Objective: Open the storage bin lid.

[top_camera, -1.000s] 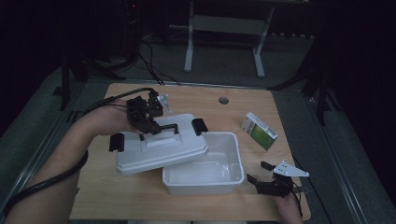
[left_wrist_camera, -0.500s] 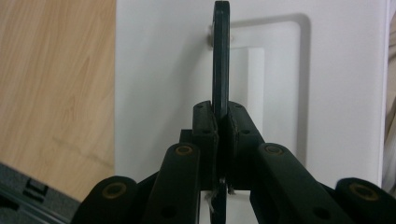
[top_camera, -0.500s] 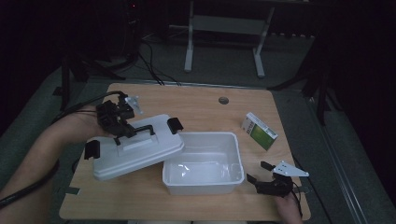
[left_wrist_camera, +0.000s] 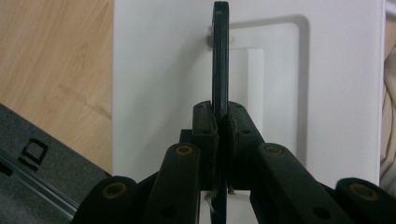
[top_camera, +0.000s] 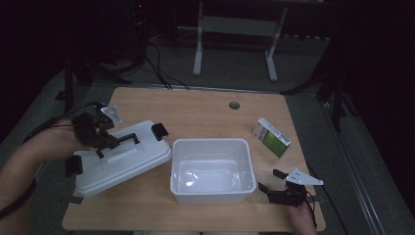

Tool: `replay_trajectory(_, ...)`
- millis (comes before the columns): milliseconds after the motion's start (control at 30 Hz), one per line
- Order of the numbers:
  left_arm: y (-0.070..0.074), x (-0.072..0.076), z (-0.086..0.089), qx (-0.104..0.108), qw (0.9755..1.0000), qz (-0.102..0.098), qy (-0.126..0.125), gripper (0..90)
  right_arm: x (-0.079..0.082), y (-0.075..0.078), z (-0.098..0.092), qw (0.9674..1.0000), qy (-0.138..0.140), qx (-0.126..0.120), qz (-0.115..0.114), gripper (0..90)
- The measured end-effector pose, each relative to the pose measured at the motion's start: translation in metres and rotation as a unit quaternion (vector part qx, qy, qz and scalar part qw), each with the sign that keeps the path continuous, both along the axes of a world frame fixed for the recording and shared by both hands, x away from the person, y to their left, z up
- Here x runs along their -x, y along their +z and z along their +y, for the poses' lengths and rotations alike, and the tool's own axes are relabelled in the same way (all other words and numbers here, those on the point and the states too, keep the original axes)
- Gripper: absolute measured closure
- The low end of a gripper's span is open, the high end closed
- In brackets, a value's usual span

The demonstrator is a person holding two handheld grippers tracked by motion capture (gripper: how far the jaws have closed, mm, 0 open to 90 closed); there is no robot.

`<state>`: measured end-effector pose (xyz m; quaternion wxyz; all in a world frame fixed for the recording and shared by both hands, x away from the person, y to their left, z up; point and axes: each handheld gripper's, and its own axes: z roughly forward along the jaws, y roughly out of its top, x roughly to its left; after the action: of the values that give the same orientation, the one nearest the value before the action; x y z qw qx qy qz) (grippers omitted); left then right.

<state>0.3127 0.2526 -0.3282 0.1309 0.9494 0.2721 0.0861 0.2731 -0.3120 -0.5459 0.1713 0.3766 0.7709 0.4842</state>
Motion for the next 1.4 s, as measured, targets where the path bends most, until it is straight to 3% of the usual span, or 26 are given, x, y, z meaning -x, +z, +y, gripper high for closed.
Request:
replay_trajectory(267, -0.018, 0.004, 0.019, 0.002, 0.9996, -0.004, 0.028, 84.2, 0.000, 0.000, 0.001, 1.0000, 0.000, 0.001, 0.000, 13.9)
replay_trajectory(433, -0.039, 0.004, 0.026, -0.013, 0.9992, 0.011, 0.036, 84.2, 0.000, 0.000, 0.001, 1.0000, 0.001, 0.001, 0.000, 13.9)
replay_trajectory(567, -0.057, 0.003, 0.029, -0.001, 0.9990, 0.014, 0.042, 84.2, 0.000, 0.000, 0.001, 1.0000, 0.001, 0.001, 0.001, 13.9)
replay_trajectory(767, -0.091, -0.002, 0.025, 0.011, 0.9990, 0.017, 0.040, 84.1, 0.000, -0.001, 0.001, 1.0000, 0.001, 0.001, 0.003, 13.9)
replay_trajectory(833, -0.102, -0.003, 0.023, 0.014, 0.9989, 0.009, 0.043, 84.2, 0.000, -0.001, 0.002, 1.0000, 0.001, 0.002, 0.002, 13.9)
replay_trajectory(933, -0.117, -0.006, 0.019, 0.025, 0.9986, 0.017, 0.043, 84.2, 0.000, -0.001, 0.001, 1.0000, 0.001, 0.001, 0.002, 13.9)
replay_trajectory(1233, -0.135, -0.010, 0.012, 0.034, 0.9982, 0.025, 0.043, 84.1, 0.000, -0.001, 0.001, 1.0000, 0.001, 0.001, 0.002, 13.9)
replay_trajectory(1400, -0.146, -0.011, 0.010, 0.029, 0.9981, 0.036, 0.042, 84.1, 0.000, -0.001, 0.001, 1.0000, 0.002, 0.002, 0.002, 13.9)
